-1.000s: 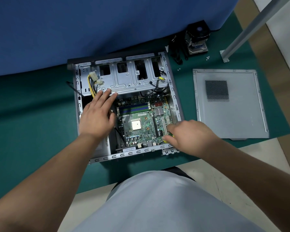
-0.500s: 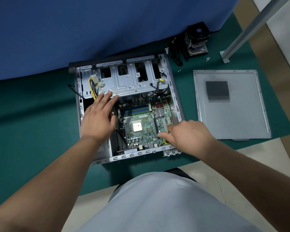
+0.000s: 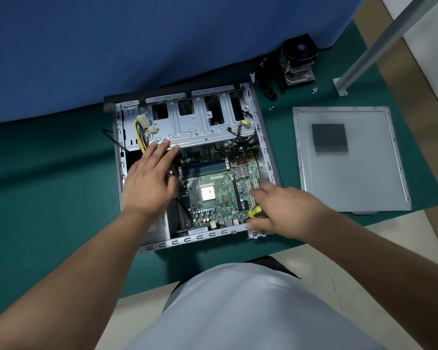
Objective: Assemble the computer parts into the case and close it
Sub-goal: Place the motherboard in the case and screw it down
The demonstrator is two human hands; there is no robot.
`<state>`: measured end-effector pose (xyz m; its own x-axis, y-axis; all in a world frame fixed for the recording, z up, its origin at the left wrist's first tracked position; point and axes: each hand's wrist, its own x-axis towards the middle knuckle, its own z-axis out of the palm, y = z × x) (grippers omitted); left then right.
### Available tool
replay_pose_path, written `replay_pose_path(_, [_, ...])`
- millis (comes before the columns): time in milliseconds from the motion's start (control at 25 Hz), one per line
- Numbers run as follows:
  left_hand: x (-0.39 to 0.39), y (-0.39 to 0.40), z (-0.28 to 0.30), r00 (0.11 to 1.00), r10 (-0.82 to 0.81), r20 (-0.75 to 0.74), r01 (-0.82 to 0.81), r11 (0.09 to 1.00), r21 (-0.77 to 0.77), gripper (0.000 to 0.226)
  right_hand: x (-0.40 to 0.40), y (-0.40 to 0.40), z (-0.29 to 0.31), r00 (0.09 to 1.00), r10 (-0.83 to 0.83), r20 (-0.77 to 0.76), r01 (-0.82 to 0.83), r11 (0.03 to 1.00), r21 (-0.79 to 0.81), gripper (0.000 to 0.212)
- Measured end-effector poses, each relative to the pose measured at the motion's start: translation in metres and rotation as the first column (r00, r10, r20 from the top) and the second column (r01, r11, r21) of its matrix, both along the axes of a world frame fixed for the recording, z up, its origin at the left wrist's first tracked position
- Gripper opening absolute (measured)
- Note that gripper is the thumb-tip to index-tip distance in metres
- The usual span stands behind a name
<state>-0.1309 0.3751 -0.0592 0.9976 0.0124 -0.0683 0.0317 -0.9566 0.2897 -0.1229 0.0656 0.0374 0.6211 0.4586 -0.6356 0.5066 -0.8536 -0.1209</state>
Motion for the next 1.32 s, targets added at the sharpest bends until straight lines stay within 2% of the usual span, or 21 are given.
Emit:
replay_pose_path(40, [0.000,0.000,0.000,1.000,0.000,-0.001,0.000,1.000,-0.002,0.069,0.001,-0.003,0.003,0.997,0.030,-0.067,-0.028,0.999,0.027,0.039])
replay_pose_path(120, [0.000,0.000,-0.001,1.000,0.003,0.004,-0.003,1.000,-0.005,0.069,0.002,-0.006,0.004,0.995,0.051,-0.091,-0.046,0.998,0.049,0.036])
replay_pose_path(400, [0.000,0.000,0.000,1.000,-0.010,0.002,0.010,1.000,-0.024,0.071,-0.007,0.011,-0.001,0.999,-0.044,0.032,0.042,0.998,0.054,0.028])
replay_pose_path(560, [-0.003,-0.003,0.005,1.000,-0.003,0.005,0.003,1.000,0.005,0.069,0.002,0.001,0.008,0.992,-0.116,0.055,0.108,0.987,0.121,0.029])
replay_pose_path(640, [-0.007,-0.018,0.012,0.997,-0.005,0.072,0.012,0.995,-0.097,0.056,0.015,-0.016,0.020,0.964,-0.244,0.107,0.215,0.950,0.225,0.027])
replay_pose_path(680, [-0.011,-0.030,0.016,0.994,-0.021,0.103,0.039,0.984,-0.176,0.044,0.021,-0.027,0.027,0.928,-0.356,0.111,0.309,0.900,0.307,0.024])
replay_pose_path(720, [-0.013,-0.045,0.022,0.997,-0.033,0.071,0.052,0.954,-0.294,0.034,0.026,-0.038,0.032,0.867,-0.493,0.076,0.423,0.807,0.412,0.020])
replay_pose_path(760, [-0.012,-0.062,0.029,0.998,-0.043,-0.049,0.017,0.895,-0.446,0.033,0.031,-0.048,0.034,0.780,-0.626,-0.006,0.534,0.660,0.528,0.014])
replay_pose_path(800, [-0.008,-0.081,0.039,0.967,-0.066,-0.246,-0.097,0.797,-0.596,0.038,0.033,-0.055,0.035,0.685,-0.714,-0.146,0.626,0.474,0.619,0.011])
replay_pose_path(840, [0.001,-0.100,0.049,0.895,-0.105,-0.434,-0.266,0.656,-0.706,0.042,0.035,-0.061,0.032,0.593,-0.731,-0.336,0.705,0.271,0.655,0.011])
replay_pose_path(880, [0.011,-0.118,0.056,0.815,-0.135,-0.564,-0.443,0.482,-0.756,0.043,0.035,-0.063,0.026,0.506,-0.682,-0.528,0.775,0.092,0.625,0.015])
replay_pose_path(920, [0.023,-0.133,0.060,0.766,-0.147,-0.626,-0.567,0.304,-0.765,0.042,0.034,-0.063,0.018,0.434,-0.614,-0.660,0.830,-0.013,0.557,0.018])
replay_pose_path(960, [0.035,-0.147,0.064,0.758,-0.123,-0.641,-0.620,0.170,-0.766,0.039,0.033,-0.060,0.010,0.392,-0.567,-0.724,0.866,-0.038,0.499,0.020])
replay_pose_path(1000, [0.047,-0.159,0.069,0.770,-0.068,-0.634,-0.627,0.103,-0.772,0.034,0.032,-0.057,0.001,0.372,-0.552,-0.746,0.890,-0.017,0.456,0.021])
replay_pose_path(1040, [0.061,-0.171,0.072,0.801,-0.011,-0.599,-0.592,0.135,-0.794,0.028,0.035,-0.055,-0.007,0.365,-0.560,-0.744,0.904,0.021,0.427,0.022])
replay_pose_path(1080, [0.072,-0.181,0.075,0.841,0.017,-0.540,-0.530,0.225,-0.818,0.024,0.039,-0.052,-0.016,0.373,-0.574,-0.729,0.909,0.067,0.411,0.024])
replay_pose_path(1160, [0.095,-0.195,0.078,0.921,-0.053,-0.386,-0.328,0.428,-0.842,0.018,0.054,-0.049,-0.029,0.402,-0.623,-0.672,0.905,0.157,0.396,0.023])
replay_pose_path(1240, [0.120,-0.197,0.076,0.965,-0.140,-0.220,-0.099,0.582,-0.807,0.018,0.079,-0.053,-0.038,0.366,-0.675,-0.640,0.915,0.137,0.379,0.013])
replay_pose_path(1320, [0.142,-0.179,0.063,0.995,-0.087,-0.039,0.041,0.759,-0.650,0.025,0.108,-0.066,-0.047,0.295,-0.716,-0.633,0.927,0.053,0.372,0.011])
